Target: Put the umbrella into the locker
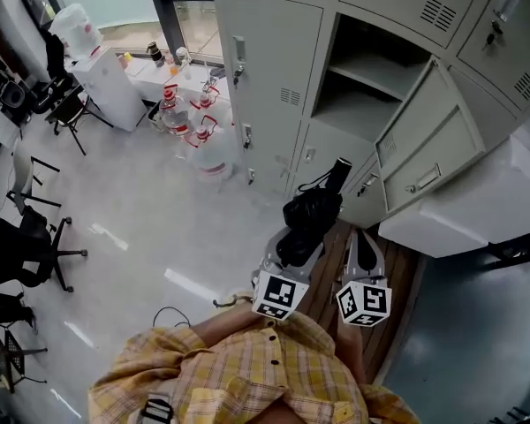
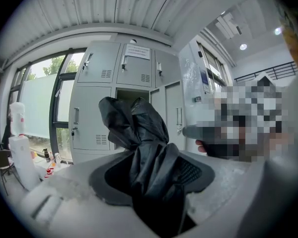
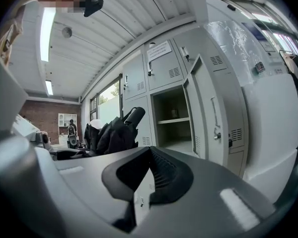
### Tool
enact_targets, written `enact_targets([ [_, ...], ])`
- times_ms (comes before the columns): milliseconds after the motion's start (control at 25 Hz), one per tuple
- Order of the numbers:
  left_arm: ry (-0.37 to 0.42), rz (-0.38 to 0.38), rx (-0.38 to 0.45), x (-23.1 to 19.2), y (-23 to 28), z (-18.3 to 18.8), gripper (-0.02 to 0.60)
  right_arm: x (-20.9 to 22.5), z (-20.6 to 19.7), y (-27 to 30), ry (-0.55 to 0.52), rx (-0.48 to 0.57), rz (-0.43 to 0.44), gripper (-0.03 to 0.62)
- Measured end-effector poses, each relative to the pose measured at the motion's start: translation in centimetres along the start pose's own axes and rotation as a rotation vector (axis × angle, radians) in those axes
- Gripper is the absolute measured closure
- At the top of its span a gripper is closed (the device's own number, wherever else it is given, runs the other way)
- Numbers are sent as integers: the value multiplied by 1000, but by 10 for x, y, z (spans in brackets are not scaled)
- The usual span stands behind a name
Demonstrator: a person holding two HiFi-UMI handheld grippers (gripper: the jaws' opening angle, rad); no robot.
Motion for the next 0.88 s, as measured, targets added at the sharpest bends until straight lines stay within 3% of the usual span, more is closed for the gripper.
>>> enact_targets([
  [240,15,1,10,-51,42,31,339,0,35,63,1,18,1,594],
  [520,15,-24,-1,-89,89,41,339,10,52,120,15,14,-20,594],
  [880,21,-70,-51,-106,119,36,339,18,51,151,38,-17,-55,594],
])
Point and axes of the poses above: the fingertips, and each gripper's own axes: y forward along the fingers, x to its right, z out of its top, the point moved 1 cm from there along -y, backward along the fingers, and after that the axes turned 14 degrees about -x, right-handed, at the moved point
